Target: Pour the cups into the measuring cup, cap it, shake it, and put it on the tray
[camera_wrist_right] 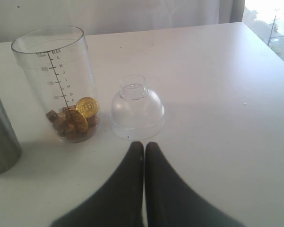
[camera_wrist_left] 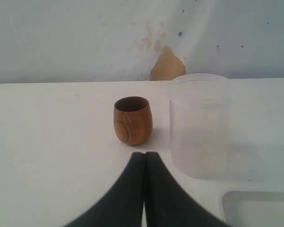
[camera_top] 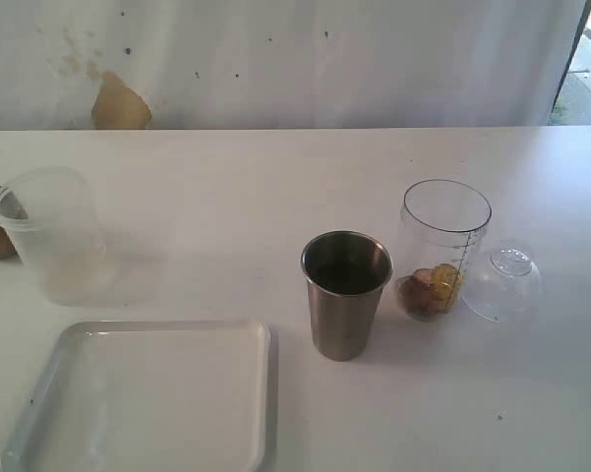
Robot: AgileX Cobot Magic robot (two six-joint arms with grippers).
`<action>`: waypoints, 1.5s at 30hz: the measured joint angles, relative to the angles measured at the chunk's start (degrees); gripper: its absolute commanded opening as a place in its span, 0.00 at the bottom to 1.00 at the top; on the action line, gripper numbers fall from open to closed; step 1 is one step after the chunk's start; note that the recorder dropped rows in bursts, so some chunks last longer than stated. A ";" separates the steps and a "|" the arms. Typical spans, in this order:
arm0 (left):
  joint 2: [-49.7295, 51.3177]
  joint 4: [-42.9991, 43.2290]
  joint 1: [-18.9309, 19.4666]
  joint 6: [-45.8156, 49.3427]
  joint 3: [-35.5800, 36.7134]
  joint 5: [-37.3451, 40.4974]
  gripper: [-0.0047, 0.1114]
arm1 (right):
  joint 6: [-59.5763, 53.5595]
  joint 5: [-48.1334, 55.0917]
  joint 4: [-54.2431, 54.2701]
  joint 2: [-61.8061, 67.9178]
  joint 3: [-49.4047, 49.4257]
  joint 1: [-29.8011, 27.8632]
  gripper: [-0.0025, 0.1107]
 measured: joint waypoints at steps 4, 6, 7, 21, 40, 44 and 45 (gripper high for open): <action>0.00 0.00 0.00 0.00 0.00 0.00 0.04 | 0.00 0.00 0.00 0.00 0.00 0.00 0.02; 0.00 0.00 0.00 0.00 0.00 0.00 0.04 | 0.00 0.00 0.00 0.00 0.00 0.00 0.02; 0.00 0.00 0.00 0.00 0.00 0.00 0.04 | 0.00 0.00 0.00 0.00 0.00 0.00 0.02; 0.00 0.00 0.00 0.00 0.00 0.00 0.04 | 0.00 -26.98 0.00 0.00 0.00 0.00 0.02; 0.00 0.00 0.00 0.00 0.00 0.00 0.04 | 19.14 -38.40 -0.56 0.00 0.00 0.00 0.02; 0.00 0.00 0.00 0.00 0.00 0.00 0.04 | 18.79 -38.02 -8.17 0.00 -1.50 0.00 0.02; 0.00 0.00 0.00 0.00 0.00 0.00 0.04 | 18.67 -37.77 -10.47 0.00 -2.58 0.00 0.02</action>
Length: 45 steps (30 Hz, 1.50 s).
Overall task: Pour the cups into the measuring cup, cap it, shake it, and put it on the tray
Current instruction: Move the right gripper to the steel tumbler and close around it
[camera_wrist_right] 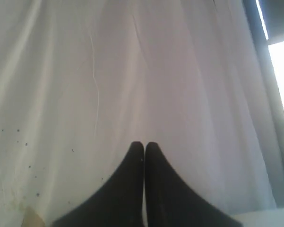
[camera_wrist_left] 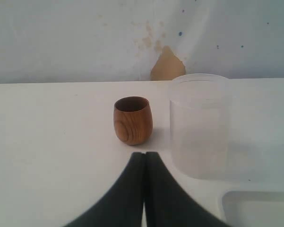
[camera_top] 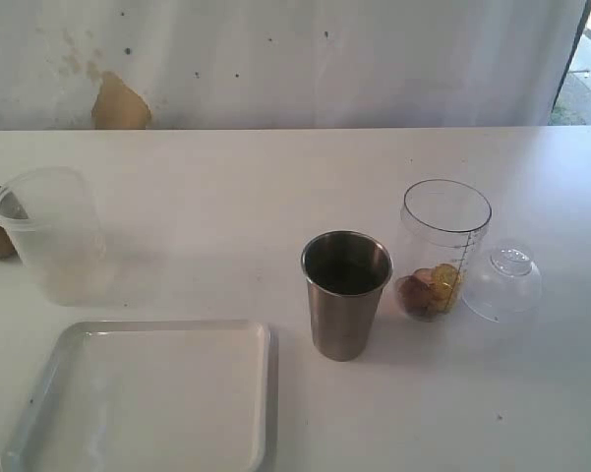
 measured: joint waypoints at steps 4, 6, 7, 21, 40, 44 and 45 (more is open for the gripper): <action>0.00 0.00 0.00 0.00 0.00 0.00 0.04 | -0.12 -0.94 -2.55 1.37 -3.07 0.00 0.02; 0.00 0.00 0.00 0.00 0.00 0.00 0.04 | 0.87 -1.17 -4.30 2.67 -4.40 0.00 0.03; 0.00 0.00 0.00 0.00 0.00 0.00 0.04 | 1.46 -1.33 -5.19 2.99 -4.82 0.00 0.04; 0.00 0.00 0.00 0.00 0.00 0.00 0.04 | 6.82 -1.68 -11.29 7.72 -6.64 0.00 0.84; 0.00 0.00 0.00 0.00 0.00 0.00 0.04 | 28.73 -33.77 -49.22 46.26 -8.83 0.00 0.84; 0.00 0.00 0.00 0.00 0.00 0.00 0.04 | 25.22 -38.45 -50.42 53.73 -8.91 0.00 0.84; 0.00 0.00 0.00 0.00 0.00 0.00 0.04 | 24.12 -39.56 -50.42 55.61 -8.91 0.00 0.84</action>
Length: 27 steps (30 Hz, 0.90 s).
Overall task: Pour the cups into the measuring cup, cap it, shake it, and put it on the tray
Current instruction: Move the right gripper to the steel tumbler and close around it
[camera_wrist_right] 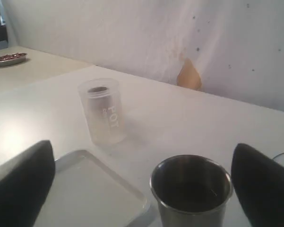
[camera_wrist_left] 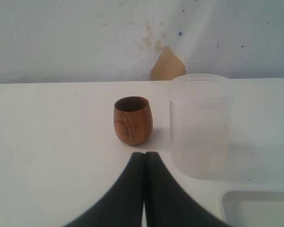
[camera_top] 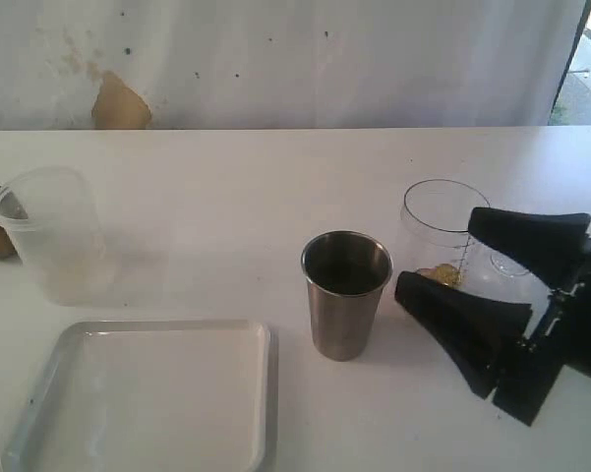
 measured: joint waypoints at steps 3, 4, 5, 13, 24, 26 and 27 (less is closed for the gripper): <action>0.00 0.00 0.00 0.00 0.00 0.00 0.04 | -4.48 -1.72 0.00 4.76 0.00 0.99 0.84; 0.00 0.00 0.00 0.00 0.00 0.00 0.04 | -6.14 -1.84 0.00 6.39 0.00 1.57 0.84; 0.00 0.00 0.00 0.00 0.00 0.00 0.04 | -7.80 -1.93 0.00 7.99 0.00 2.09 0.84; 0.00 0.00 0.00 0.00 0.00 0.00 0.04 | -23.25 -2.34 6.27 22.86 -0.04 4.35 0.84; 0.00 0.00 0.00 0.00 0.00 0.00 0.04 | -35.10 -8.35 9.64 40.49 -2.46 4.35 0.84; 0.00 0.00 0.00 0.00 0.00 0.00 0.04 | -35.60 -10.03 9.76 42.62 -3.47 4.35 0.84; 0.00 0.00 0.00 0.00 0.00 0.00 0.04 | -35.77 -10.73 9.76 43.68 -4.00 4.35 0.84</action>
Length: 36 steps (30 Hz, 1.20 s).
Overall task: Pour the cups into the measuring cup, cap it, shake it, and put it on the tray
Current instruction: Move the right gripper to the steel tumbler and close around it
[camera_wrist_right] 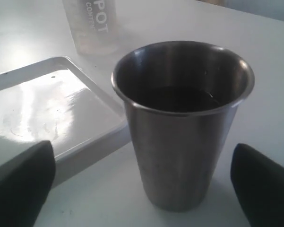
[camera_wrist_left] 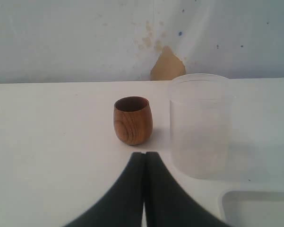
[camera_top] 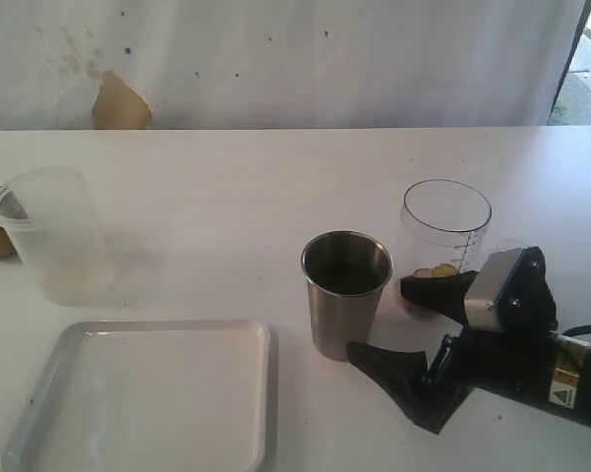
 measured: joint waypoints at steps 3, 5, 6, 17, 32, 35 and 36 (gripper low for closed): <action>0.00 0.00 0.00 0.00 0.00 0.00 0.04 | -0.64 -0.73 0.00 2.65 -1.52 0.00 0.84; 0.00 0.00 0.00 0.00 0.00 0.00 0.04 | -0.88 -1.01 0.00 4.42 -2.76 0.28 0.84; 0.00 0.00 0.00 0.00 0.00 0.00 0.04 | -0.98 -1.01 0.13 5.09 -3.27 0.64 0.84; 0.00 0.00 0.00 0.00 0.00 0.00 0.04 | -4.18 -1.10 2.70 11.72 -8.17 4.21 0.84; 0.00 0.00 0.00 0.00 0.00 0.00 0.04 | -5.05 -1.10 4.44 20.08 -13.84 4.54 0.84; 0.00 0.00 0.00 0.00 0.00 0.00 0.04 | -5.05 -1.10 4.44 21.06 -14.72 4.75 0.84; 0.00 0.00 0.00 0.00 0.00 0.00 0.04 | -5.19 -1.10 4.44 21.24 -15.16 5.17 0.84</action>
